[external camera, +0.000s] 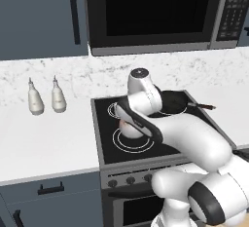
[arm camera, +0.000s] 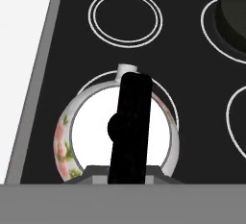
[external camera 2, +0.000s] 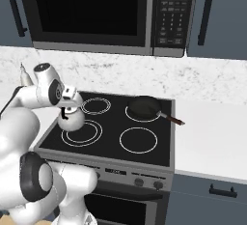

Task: Pick the kettle from the counter and place it on a stove burner. Then turn the burner on.

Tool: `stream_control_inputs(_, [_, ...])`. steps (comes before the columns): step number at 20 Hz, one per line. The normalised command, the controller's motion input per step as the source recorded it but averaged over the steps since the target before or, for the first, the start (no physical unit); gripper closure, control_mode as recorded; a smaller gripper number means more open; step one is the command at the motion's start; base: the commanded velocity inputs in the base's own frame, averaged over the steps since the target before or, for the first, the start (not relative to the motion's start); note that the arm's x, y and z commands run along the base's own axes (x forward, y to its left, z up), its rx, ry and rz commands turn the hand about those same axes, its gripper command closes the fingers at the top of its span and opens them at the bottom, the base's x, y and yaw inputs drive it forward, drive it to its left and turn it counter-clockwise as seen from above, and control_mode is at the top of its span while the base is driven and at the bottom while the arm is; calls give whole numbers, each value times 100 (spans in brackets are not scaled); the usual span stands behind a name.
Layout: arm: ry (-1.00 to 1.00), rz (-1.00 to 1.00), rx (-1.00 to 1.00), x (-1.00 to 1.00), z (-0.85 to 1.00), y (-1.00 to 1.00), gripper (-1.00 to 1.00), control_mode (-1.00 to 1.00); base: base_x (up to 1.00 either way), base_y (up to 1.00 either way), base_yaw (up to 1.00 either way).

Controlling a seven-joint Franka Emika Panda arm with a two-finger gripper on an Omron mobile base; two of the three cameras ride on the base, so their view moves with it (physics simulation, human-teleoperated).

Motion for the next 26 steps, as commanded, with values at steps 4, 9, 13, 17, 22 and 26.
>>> stream_control_inputs(4, [-1, 0, 0, 34, -35, 0, 100, -100, 0, 0, 0])
stream_control_inputs(9, [0, 0, 0, 22, -43, 0, 100, -100, 0, 0, 0])
stream_control_inputs(13, [2, 0, -2, 8, -51, 0, 100, -100, 0, 0, 0])
stream_control_inputs(17, [0, 0, 0, 0, -19, 0, 100, -100, 0, 0, 0])
stream_control_inputs(22, [-3, 0, 0, 7, -15, -21, 100, -100, 0, 0, 0])
stream_control_inputs(26, [0, 0, 0, 4, -2, -9, 100, -100, 0, 0, 0])
